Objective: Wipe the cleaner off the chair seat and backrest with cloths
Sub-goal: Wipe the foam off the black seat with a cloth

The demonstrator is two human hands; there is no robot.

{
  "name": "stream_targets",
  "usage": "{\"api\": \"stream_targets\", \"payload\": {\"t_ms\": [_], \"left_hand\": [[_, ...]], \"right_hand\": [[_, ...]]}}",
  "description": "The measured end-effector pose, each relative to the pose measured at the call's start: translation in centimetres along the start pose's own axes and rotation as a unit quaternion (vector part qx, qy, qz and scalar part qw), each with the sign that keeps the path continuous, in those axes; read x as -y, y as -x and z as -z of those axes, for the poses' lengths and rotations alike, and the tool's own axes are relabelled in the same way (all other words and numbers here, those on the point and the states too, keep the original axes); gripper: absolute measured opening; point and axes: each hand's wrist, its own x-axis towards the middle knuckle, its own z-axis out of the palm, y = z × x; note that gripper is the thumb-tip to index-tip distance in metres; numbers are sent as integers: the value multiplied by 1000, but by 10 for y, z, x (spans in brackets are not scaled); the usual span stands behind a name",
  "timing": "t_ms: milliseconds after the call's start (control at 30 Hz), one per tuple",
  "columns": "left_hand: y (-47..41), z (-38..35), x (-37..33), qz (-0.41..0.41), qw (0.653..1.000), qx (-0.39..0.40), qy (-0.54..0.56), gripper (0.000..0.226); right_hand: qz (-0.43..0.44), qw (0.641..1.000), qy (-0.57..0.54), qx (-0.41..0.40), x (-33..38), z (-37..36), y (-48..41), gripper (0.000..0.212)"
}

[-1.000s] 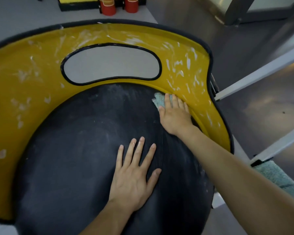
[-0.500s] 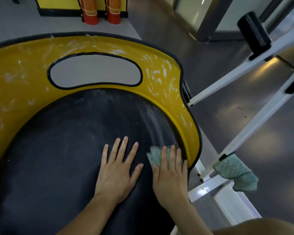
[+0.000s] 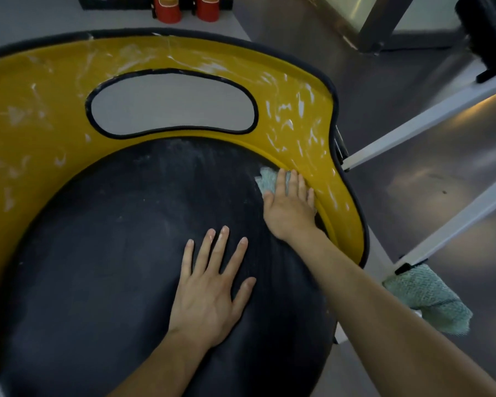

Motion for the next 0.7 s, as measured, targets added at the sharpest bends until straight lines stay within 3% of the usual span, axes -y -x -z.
{"api": "stream_targets", "payload": {"t_ms": [167,333,567,700], "left_hand": [[1,2,-1,-1,1000,0,-9,67],[1,3,0,-1,1000,7,-11,67],[1,2,0,1,1000,4,-23,69],[0,1,-1,3,1000,-1,-17,69]], "right_hand": [[27,999,12,13,-7,2,0,64],[34,999,29,-22,-21,-16,82,65],[-22,997,-5,-74,-24,-63,202,64],[-50,995,-18,-85,-24,-63,187,66]]}}
